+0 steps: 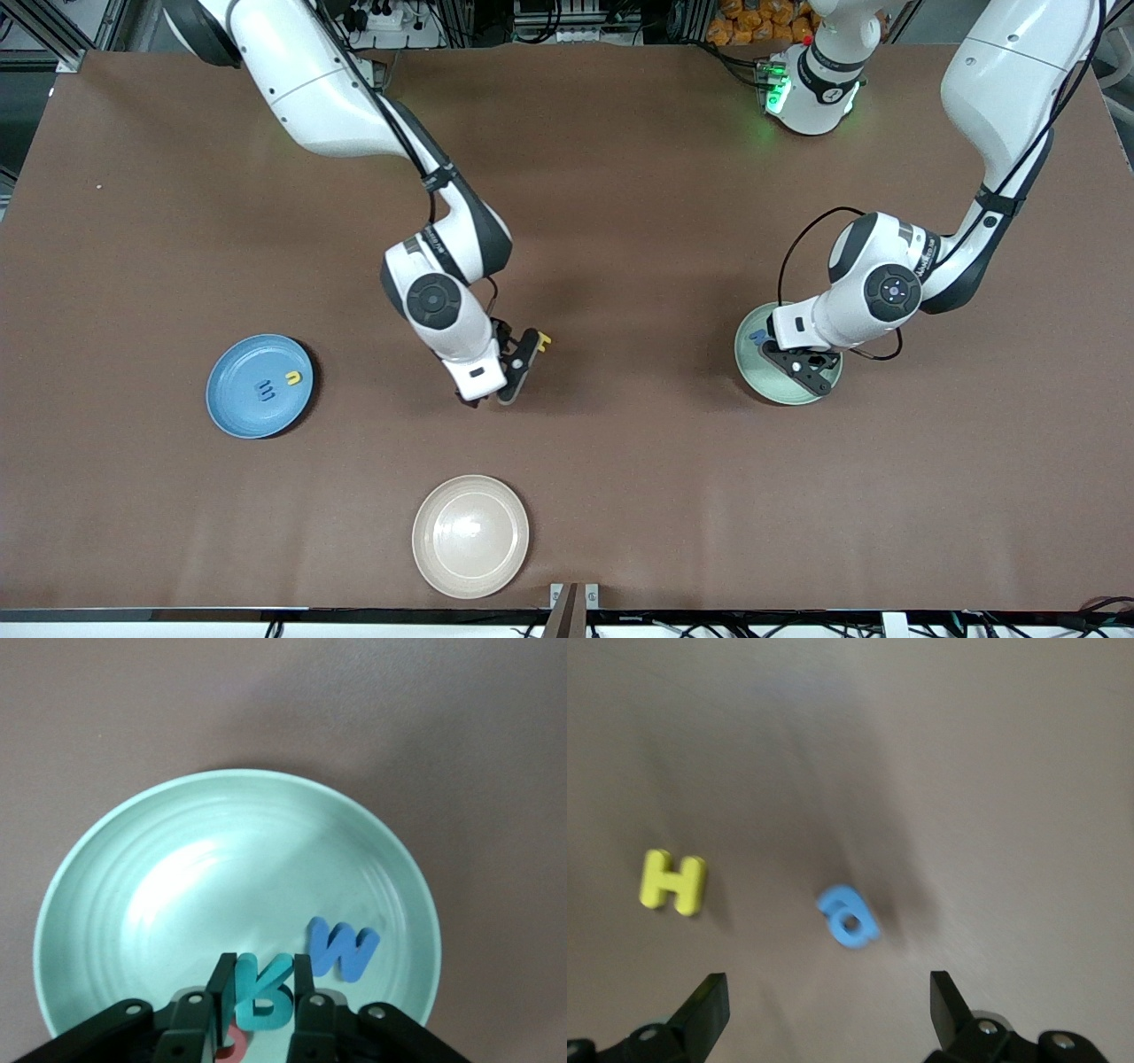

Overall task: Sort upper and lower case letters into plates
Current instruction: 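Carry the R to the green plate while the right gripper reaches the blue a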

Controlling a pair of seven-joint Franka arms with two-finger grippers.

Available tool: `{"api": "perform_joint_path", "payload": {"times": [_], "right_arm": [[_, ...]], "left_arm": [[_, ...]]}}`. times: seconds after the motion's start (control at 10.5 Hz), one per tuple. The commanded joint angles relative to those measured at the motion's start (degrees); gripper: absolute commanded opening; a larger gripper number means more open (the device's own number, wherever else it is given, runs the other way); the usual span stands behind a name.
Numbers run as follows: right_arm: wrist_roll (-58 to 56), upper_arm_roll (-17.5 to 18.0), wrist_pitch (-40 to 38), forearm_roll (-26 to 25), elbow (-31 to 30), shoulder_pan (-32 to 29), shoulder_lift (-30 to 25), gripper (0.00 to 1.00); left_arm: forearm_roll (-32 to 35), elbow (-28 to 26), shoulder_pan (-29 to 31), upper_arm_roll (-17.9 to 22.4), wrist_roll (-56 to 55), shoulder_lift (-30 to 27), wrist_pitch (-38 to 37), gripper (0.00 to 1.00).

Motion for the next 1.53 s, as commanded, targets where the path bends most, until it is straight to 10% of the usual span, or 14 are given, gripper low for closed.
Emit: {"api": "perform_joint_path", "payload": {"times": [0.0,1.43], "right_arm": [[-6.6,-0.2,-2.2,-0.5,7.4,-0.8,5.4,1.0],[-10.6,-0.2,-5.0,0.0,14.4,-0.1,11.3,1.0]], "left_arm": [[1.5,-0.5,1.3,-1.1,1.5,-0.6,0.7,0.93],[0.4,5.2,-8.4,-1.3,-23.7,2.4,0.1,0.89]]}}
